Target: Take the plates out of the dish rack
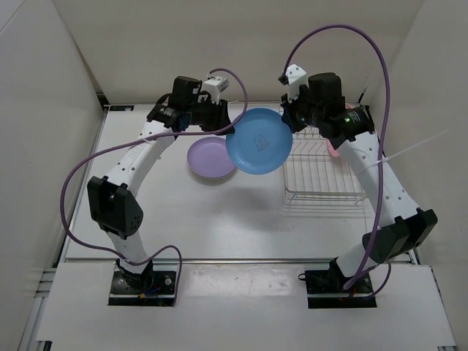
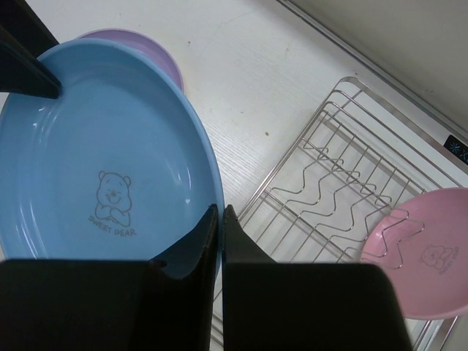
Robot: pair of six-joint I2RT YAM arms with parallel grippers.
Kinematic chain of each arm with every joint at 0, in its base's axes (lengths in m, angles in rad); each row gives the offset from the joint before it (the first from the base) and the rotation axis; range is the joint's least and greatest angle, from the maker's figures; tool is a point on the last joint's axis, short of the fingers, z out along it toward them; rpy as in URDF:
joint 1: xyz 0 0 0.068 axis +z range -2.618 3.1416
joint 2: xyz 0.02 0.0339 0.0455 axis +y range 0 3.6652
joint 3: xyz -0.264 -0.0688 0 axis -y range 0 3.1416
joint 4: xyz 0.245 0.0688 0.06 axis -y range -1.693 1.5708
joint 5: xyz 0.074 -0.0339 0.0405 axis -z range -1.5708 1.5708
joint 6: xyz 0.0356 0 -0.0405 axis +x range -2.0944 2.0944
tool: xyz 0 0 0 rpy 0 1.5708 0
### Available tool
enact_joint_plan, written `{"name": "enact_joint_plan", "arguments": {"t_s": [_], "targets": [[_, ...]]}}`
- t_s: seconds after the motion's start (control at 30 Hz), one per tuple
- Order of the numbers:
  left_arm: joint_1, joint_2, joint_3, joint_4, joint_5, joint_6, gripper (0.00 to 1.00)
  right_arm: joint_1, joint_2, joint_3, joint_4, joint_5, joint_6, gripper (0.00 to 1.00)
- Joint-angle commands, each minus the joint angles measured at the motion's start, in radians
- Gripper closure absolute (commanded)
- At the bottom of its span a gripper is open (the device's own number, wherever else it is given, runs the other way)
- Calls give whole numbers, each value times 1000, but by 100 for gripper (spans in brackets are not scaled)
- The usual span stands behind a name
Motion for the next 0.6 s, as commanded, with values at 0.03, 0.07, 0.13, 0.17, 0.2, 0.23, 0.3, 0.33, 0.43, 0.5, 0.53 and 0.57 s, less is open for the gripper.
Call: {"name": "enact_joint_plan", "arguments": {"t_s": [0.03, 0.07, 0.13, 0.17, 0.2, 0.23, 0.3, 0.33, 0.43, 0.5, 0.53, 0.57], "targets": [[-1, -55, 31, 3, -33, 8, 57, 9, 8, 46, 29, 2, 13, 100], [-1, -55, 31, 3, -33, 8, 60, 9, 8, 46, 29, 2, 22, 100], [-1, -45, 31, 3, -22, 8, 68, 19, 8, 56, 19, -12, 22, 100], [-1, -44, 31, 3, -10, 8, 76, 19, 8, 56, 19, -12, 22, 100], [-1, -35, 31, 3, -10, 8, 81, 19, 8, 56, 19, -12, 22, 100], [-1, -35, 31, 3, -1, 8, 86, 19, 8, 56, 19, -23, 22, 100], [-1, -26, 19, 3, -1, -3, 89, 19, 8, 56, 9, -32, 22, 100], [-1, -26, 3, 12, -1, -12, 89, 19, 8, 56, 9, -32, 22, 99], [-1, -78, -65, 38, -79, -21, 89, 19, 8, 35, 9, -5, 22, 92], [-1, -112, -116, 57, -142, -34, 89, 19, 8, 24, 22, 21, 22, 78], [-1, -129, -139, 66, -169, -43, 89, 19, 17, 15, 22, 78, 31, 55], [-1, -158, -180, 66, -238, -53, 89, 19, 17, 15, 37, 125, 31, 48]]}}
